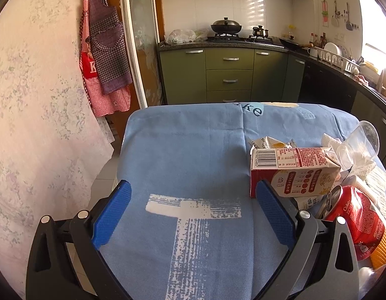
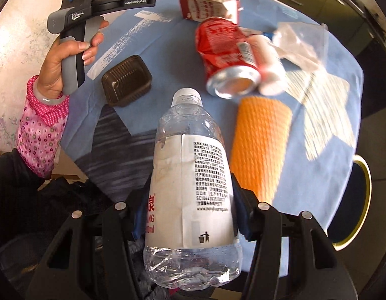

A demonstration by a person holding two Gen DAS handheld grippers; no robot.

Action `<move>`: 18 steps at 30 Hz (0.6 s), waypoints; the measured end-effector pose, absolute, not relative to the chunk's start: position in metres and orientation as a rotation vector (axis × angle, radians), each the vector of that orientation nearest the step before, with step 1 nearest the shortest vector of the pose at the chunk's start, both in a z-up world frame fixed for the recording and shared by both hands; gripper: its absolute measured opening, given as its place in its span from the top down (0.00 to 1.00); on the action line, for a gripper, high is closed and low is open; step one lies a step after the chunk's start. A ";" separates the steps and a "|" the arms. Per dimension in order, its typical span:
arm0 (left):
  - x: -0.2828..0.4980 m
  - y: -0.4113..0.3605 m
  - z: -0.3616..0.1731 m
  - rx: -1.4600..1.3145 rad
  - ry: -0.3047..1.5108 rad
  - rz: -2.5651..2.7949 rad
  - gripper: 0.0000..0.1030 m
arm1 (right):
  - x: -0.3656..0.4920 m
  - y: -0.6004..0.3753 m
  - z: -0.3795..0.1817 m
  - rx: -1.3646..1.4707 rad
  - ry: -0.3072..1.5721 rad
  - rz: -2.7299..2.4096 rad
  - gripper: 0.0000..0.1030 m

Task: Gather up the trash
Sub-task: 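Carry the water bottle over the bin and open the right gripper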

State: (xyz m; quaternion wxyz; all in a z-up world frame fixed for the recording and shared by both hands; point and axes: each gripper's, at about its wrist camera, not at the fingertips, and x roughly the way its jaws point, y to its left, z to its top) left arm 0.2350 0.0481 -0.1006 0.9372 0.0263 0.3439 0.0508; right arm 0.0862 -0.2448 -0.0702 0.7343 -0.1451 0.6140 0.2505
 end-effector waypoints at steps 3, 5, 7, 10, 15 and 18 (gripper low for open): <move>0.235 0.048 -0.101 0.055 0.702 0.105 0.05 | 0.075 -0.253 -0.061 -0.299 1.332 0.530 0.48; 0.235 0.048 -0.101 0.055 0.703 0.105 0.05 | 0.072 -0.267 -0.051 -0.280 1.311 0.506 0.48; 0.235 0.048 -0.101 0.055 0.702 0.105 0.05 | 0.071 -0.288 -0.038 -0.243 1.286 0.460 0.48; 0.235 0.048 -0.101 0.056 0.701 0.102 0.05 | 0.078 -0.328 -0.024 -0.187 1.257 0.354 0.48; 0.234 0.047 -0.101 0.061 0.700 0.101 0.05 | 0.112 -0.429 -0.031 -0.041 1.277 0.096 0.48; 0.234 0.046 -0.101 0.064 0.702 0.102 0.05 | 0.135 -0.478 -0.053 0.044 1.323 -0.016 0.48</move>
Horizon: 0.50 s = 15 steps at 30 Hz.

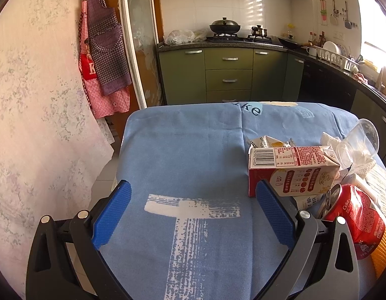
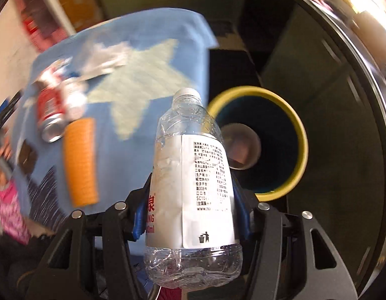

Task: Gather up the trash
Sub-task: 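Carry the water bottle over the bin and open the right gripper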

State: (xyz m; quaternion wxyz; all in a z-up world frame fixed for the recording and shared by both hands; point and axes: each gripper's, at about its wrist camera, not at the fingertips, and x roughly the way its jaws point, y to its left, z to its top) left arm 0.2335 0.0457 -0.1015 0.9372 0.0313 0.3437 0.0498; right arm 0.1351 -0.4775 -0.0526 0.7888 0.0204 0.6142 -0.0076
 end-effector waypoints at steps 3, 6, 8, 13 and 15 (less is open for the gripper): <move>0.235 0.046 -0.102 0.066 0.706 0.105 0.05 | 0.161 -0.519 -0.084 0.114 1.405 -0.084 0.48; 0.236 0.045 -0.104 0.071 0.712 0.106 0.05 | 0.181 -0.544 -0.117 0.146 1.484 -0.129 0.48; 0.237 0.044 -0.104 0.072 0.713 0.105 0.05 | 0.194 -0.557 -0.140 0.178 1.528 -0.156 0.48; 0.238 0.041 -0.106 0.082 0.718 0.096 0.05 | 0.206 -0.580 -0.170 0.277 1.549 -0.205 0.43; 0.238 0.040 -0.106 0.086 0.719 0.095 0.05 | 0.203 -0.585 -0.167 0.320 1.517 -0.206 0.42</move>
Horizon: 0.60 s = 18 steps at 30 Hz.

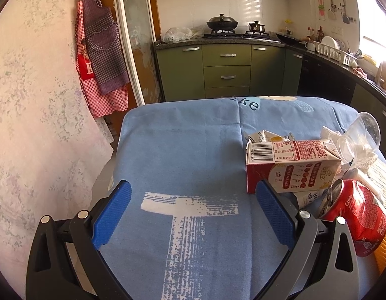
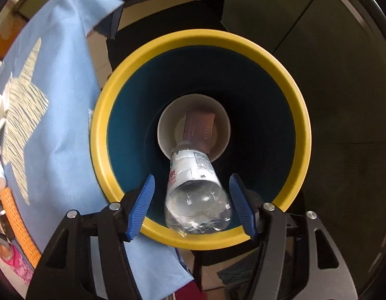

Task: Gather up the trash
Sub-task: 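Carry the water bottle over the bin and open the right gripper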

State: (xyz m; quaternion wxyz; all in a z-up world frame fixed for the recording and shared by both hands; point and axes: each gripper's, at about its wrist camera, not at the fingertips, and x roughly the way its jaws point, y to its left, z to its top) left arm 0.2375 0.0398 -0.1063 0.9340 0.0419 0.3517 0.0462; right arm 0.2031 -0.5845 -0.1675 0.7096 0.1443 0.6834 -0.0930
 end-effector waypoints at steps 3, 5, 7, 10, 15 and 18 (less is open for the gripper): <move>0.237 0.038 -0.107 0.090 0.720 0.088 0.05 | 0.188 -0.580 -0.153 0.351 1.456 -0.181 0.41; 0.236 0.036 -0.107 0.094 0.720 0.085 0.05 | 0.172 -0.576 -0.139 0.366 1.402 -0.157 0.40; 0.236 0.035 -0.108 0.096 0.722 0.079 0.05 | 0.157 -0.572 -0.127 0.379 1.341 -0.143 0.38; 0.237 0.032 -0.109 0.098 0.729 0.066 0.05 | 0.124 -0.559 -0.107 0.361 1.234 -0.150 0.37; 0.235 0.023 -0.109 0.105 0.739 0.032 0.05 | 0.082 -0.543 -0.093 0.395 1.154 -0.095 0.35; 0.231 0.018 -0.105 0.117 0.742 0.012 0.05 | 0.064 -0.532 -0.089 0.406 1.129 -0.081 0.35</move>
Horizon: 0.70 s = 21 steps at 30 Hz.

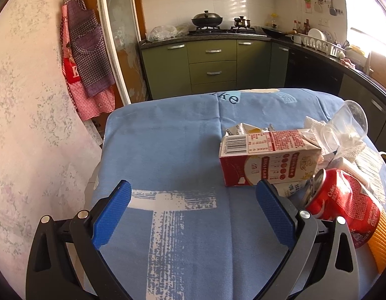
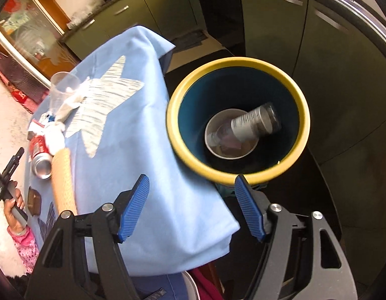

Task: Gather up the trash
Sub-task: 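Carry the water bottle over the bin and open the right gripper, then grasp the brown plastic tray with the left gripper and lift it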

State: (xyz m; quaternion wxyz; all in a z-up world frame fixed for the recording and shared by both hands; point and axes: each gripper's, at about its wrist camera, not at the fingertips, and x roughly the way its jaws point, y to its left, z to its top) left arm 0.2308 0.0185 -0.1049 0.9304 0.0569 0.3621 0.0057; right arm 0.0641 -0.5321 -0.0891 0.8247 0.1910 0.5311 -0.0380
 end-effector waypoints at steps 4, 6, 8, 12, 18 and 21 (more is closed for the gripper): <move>0.218 0.009 -0.097 0.150 0.741 -0.033 0.05 | 0.056 -0.523 -0.089 0.407 1.105 -0.067 0.35; 0.210 0.004 -0.094 0.169 0.750 -0.072 0.05 | 0.055 -0.515 -0.091 0.403 1.102 -0.061 0.35; 0.202 -0.003 -0.093 0.184 0.766 -0.120 0.05 | 0.058 -0.510 -0.095 0.404 1.105 -0.050 0.35; 0.184 -0.014 -0.096 0.219 0.822 -0.216 0.05 | 0.065 -0.507 -0.103 0.407 1.117 -0.036 0.35; 0.150 -0.023 -0.107 0.254 0.912 -0.316 0.05 | 0.070 -0.499 -0.109 0.405 1.125 -0.011 0.35; 0.136 -0.031 -0.118 0.309 0.931 -0.317 0.05 | 0.072 -0.494 -0.110 0.402 1.122 0.006 0.35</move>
